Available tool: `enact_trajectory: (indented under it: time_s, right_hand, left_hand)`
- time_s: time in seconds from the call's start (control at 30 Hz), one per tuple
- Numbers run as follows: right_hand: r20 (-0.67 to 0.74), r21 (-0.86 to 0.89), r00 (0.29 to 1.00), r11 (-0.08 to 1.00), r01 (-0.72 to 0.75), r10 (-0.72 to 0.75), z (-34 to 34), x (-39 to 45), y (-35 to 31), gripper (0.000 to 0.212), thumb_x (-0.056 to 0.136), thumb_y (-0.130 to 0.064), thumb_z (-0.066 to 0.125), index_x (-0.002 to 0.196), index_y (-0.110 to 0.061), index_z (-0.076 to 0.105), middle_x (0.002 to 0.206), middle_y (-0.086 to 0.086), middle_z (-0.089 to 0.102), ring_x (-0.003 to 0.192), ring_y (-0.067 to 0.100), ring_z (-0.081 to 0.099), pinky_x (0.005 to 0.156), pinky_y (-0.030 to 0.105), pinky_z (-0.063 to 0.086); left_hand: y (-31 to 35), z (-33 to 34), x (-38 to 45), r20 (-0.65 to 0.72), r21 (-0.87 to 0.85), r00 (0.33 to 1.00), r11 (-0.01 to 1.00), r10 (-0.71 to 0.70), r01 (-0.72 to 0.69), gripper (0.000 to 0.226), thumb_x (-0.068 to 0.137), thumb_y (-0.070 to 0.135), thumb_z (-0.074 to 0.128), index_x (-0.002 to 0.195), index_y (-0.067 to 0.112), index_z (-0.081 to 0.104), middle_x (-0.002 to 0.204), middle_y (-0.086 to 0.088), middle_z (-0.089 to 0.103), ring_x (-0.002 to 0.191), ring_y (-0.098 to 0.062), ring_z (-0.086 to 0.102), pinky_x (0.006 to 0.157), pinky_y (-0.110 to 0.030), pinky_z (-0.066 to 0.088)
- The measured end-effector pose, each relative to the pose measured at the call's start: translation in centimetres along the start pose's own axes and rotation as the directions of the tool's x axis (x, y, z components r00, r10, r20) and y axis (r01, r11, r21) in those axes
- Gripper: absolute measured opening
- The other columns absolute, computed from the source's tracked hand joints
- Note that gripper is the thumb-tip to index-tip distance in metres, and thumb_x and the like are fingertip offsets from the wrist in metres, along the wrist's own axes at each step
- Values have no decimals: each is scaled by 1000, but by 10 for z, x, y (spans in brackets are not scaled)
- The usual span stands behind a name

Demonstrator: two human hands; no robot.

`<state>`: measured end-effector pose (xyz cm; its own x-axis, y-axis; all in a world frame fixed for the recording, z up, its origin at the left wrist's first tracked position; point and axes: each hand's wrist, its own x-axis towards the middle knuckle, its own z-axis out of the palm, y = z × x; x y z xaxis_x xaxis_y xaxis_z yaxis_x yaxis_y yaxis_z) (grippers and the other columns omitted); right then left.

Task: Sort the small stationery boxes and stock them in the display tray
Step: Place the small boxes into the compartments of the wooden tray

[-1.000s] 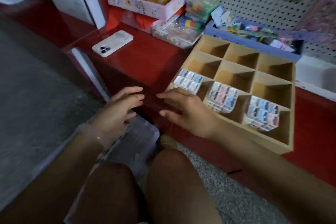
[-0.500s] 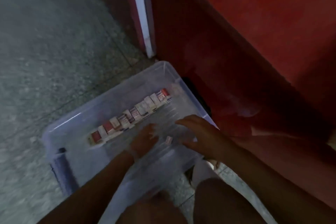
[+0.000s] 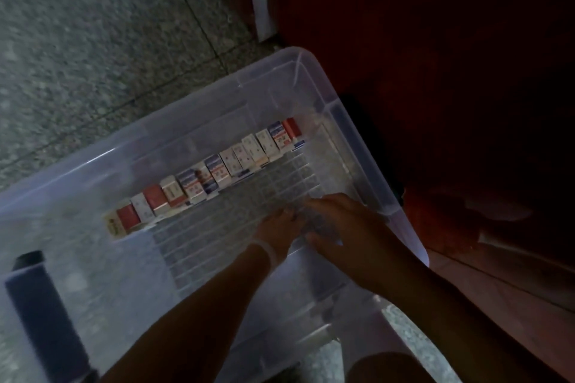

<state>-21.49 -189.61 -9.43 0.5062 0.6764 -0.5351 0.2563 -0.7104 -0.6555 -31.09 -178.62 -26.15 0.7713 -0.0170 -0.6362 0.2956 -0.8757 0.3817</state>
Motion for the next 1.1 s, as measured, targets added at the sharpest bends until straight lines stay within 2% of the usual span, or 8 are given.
enact_trajectory:
  time_s: [0.1, 0.23, 0.3, 0.47, 0.57, 0.7, 0.97, 1.1]
  right_hand:
    - [-11, 13, 999, 999, 32, -32, -4, -7, -2, 43, 90, -34, 51, 132, -25, 50, 132, -6, 48, 120, 12, 47, 102, 28, 36]
    - [-89, 126, 991, 986, 106, -95, -21, -32, -25, 32, 91, -20, 56, 123, -17, 58, 120, 2, 56, 103, 8, 52, 83, 9, 35]
    - [-234, 283, 967, 945, 164, -98, -35, -52, -43, 24, 88, -18, 59, 112, -21, 63, 109, -2, 59, 91, 0, 55, 79, 5, 39]
    - [-368, 246, 876, 875, 416, -313, -80, -123, -94, 38, 77, -27, 63, 114, -37, 60, 112, -17, 59, 99, -2, 58, 82, 9, 44]
    - [-372, 94, 823, 864, 494, -430, -98, -172, -120, 43, 82, -25, 66, 123, -33, 54, 112, -18, 60, 101, -5, 57, 83, 7, 42]
    - [-368, 101, 811, 848, 520, -454, -109, -251, -133, 36, 87, -11, 65, 119, -26, 60, 111, -13, 62, 92, 0, 63, 75, 15, 47]
    - [-599, -491, 580, 826, 278, -552, -109, -381, -122, 17, 88, -21, 64, 103, -14, 67, 94, -2, 64, 87, 12, 62, 71, 31, 51]
    - [-638, -587, 523, 796, 145, -566, -111, -424, -103, 24, 93, -30, 56, 103, -10, 66, 91, 3, 64, 84, 21, 63, 69, 37, 52]
  left_hand:
    - [13, -21, -9, -5, -287, 997, 956, -74, 69, 51, 95, 35, 37, 134, 3, 49, 136, -19, 49, 127, -31, 46, 105, -31, 35]
    - [39, -102, -51, 70, -953, 940, 255, -333, 162, 27, 91, 4, 57, 117, 7, 55, 92, -7, 62, 77, -18, 60, 72, -28, 51]
    - [52, -148, -93, 2, -992, 972, 120, -234, 31, 23, 88, 5, 60, 108, 14, 54, 85, -5, 61, 63, -10, 60, 61, -21, 51]
    - [101, -239, -208, -182, -951, 983, 248, 35, -185, 40, 68, 10, 79, 92, 10, 47, 71, -2, 65, 57, -6, 61, 57, -18, 50]
    - [140, -269, -264, -272, -825, 954, 480, 128, -299, 44, 62, 25, 77, 89, 13, 44, 67, 15, 67, 64, 2, 62, 61, -14, 50]
    - [186, -282, -323, -380, -593, 882, 659, 278, -462, 56, 62, 47, 82, 88, 16, 42, 77, 6, 69, 66, -16, 61, 64, -23, 49]
    - [281, -244, -388, -331, -837, 897, 348, 292, -422, 51, 58, 29, 69, 104, 13, 52, 78, 3, 73, 77, -12, 70, 68, -21, 56]
    - [321, -220, -395, -493, -701, 828, 442, 267, -560, 35, 74, 10, 76, 99, 20, 53, 79, 1, 72, 75, -8, 69, 71, -19, 53]
